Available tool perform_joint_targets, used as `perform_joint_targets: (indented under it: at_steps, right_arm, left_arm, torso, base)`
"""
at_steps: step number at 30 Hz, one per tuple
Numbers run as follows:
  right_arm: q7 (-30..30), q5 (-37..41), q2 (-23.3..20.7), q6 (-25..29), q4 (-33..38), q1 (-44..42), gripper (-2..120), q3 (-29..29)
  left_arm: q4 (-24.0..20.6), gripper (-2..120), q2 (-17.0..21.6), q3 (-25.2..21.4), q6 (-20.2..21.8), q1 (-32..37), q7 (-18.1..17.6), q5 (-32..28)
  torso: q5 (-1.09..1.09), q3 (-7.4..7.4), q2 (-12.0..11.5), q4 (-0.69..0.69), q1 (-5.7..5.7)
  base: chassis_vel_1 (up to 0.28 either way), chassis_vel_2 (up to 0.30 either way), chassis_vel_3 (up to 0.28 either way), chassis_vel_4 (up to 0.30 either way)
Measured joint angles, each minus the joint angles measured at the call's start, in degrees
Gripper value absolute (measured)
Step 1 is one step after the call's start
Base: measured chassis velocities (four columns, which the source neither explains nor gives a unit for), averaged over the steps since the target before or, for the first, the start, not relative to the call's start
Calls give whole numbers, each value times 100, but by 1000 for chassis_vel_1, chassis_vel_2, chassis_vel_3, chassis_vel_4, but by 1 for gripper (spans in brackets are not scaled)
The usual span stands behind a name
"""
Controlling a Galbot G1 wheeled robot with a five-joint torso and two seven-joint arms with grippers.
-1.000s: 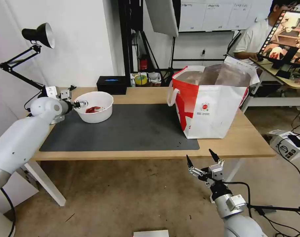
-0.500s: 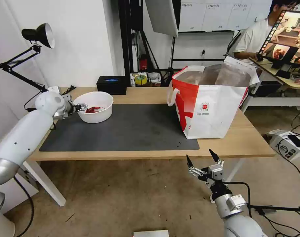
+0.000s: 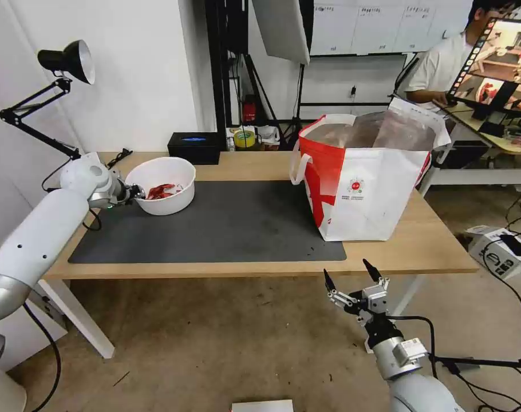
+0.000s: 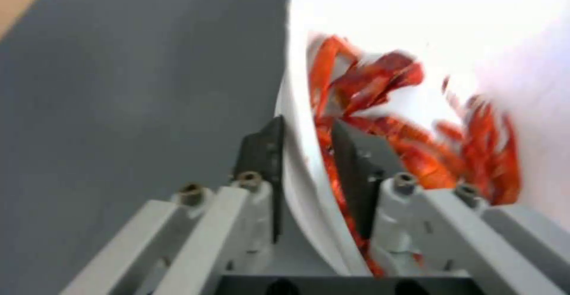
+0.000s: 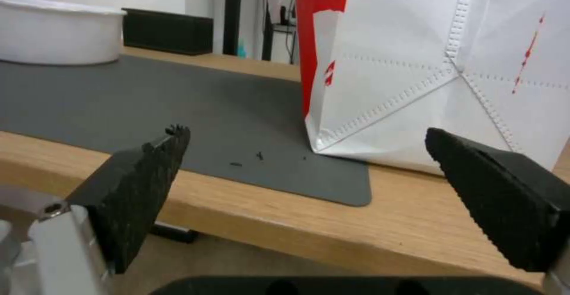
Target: Pick up the trash from the table and place it into the takeout bag.
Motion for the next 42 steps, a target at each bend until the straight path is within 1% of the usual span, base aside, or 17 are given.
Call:
perform_joint_targets:
  at_steps: [1, 3, 4, 6, 13, 15, 20, 23, 24, 26, 27, 30, 31, 35, 39, 41, 42]
  right_arm:
    - [0, 0, 0, 0, 0, 0, 100, 0]
    - [0, 0, 0, 0, 0, 0, 100, 0]
    - [0, 0, 0, 0, 0, 0, 100, 0]
    - [0, 0, 0, 0, 0, 0, 100, 0]
    - [0, 1, 0, 0, 0, 0, 100, 0]
    - [0, 0, 0, 0, 0, 0, 100, 0]
    - [0, 0, 0, 0, 0, 0, 100, 0]
    - [0, 1, 0, 0, 0, 0, 100, 0]
    - [0, 1, 0, 0, 0, 0, 100, 0]
    - [0, 0, 0, 0, 0, 0, 100, 0]
    - [0, 0, 0, 0, 0, 0, 100, 0]
    - [0, 0, 0, 0, 0, 0, 100, 0]
    - [0, 0, 0, 0, 0, 0, 100, 0]
    - [0, 1, -1, 0, 0, 0, 100, 0]
    - [0, 1, 0, 0, 0, 0, 100, 0]
    - [0, 0, -1, 0, 0, 0, 100, 0]
    - [0, 1, -1, 0, 0, 0, 100, 0]
  left_arm:
    - [0, 21, 0, 0, 0, 0, 0, 0]
    - [-161, 9, 8, -114, -2, 53, 142, 26]
    - [-161, 9, 8, -114, -2, 53, 142, 26]
    - [-291, 0, -3, -252, -2, 105, 165, 24]
    - [-884, 0, -107, -553, -121, -9, 28, -219]
    - [-1154, 0, -163, -511, -142, -275, -115, -368]
    - [-1433, 0, -378, -276, -198, -870, -279, -584]
    - [-1448, 0, -785, 25, -284, -1468, -362, -745]
    - [-1448, 0, -785, 25, -284, -1468, -362, -745]
    - [-1324, 0, -1145, 231, -356, -1818, -374, -762]
    - [-1324, 0, -1145, 231, -356, -1818, -374, -762]
    - [-1125, 0, -1679, 431, -474, -2193, -421, -762]
    - [-1125, 0, -1679, 431, -474, -2193, -421, -762]
    - [-860, 0, -2297, 746, -654, -2438, -494, -634]
    - [-673, 0, -2733, 899, -867, -2461, -561, -355]
    - [-673, 0, -2733, 899, -867, -2461, -561, -355]
    - [-518, 0, -3025, 1008, -1123, -2461, -649, -141]
  torso:
    - [0, 0, 0, 0, 0]
    - [0, 0, 0, 0, 0]
    - [0, 0, 0, 0, 0]
    - [0, 0, 0, 1, 0]
    - [0, 0, 0, 1, 0]
    - [1, 0, 0, 1, 0]
    - [2, 0, 0, 0, 0]
    - [2, 0, 0, -1, 0]
    - [2, 0, 0, -1, 0]
    - [3, 0, 0, -1, 0]
    - [3, 0, 0, -1, 0]
    - [3, 0, 0, -1, 0]
    - [3, 0, 0, -1, 0]
    - [3, 0, 0, 0, 0]
    - [2, 0, -1, -1, 1]
    - [2, 0, -1, -1, 1]
    - [2, 0, -1, -1, 0]
  base:
    - [0, 0, 0, 0]
    - [0, 0, 0, 0]
    - [0, 0, 0, 0]
    - [0, 0, 0, 0]
    - [0, 0, 0, 0]
    - [0, 0, 0, 0]
    - [0, 0, 0, 0]
    - [0, 0, 0, 0]
    - [0, 0, 0, 0]
    - [0, 0, 0, 0]
    - [0, 0, 0, 0]
    - [0, 0, 0, 0]
    - [0, 0, 0, 0]
    - [0, 0, 0, 0]
    - [0, 0, 0, 0]
    - [0, 0, 0, 0]
    - [0, 0, 0, 0]
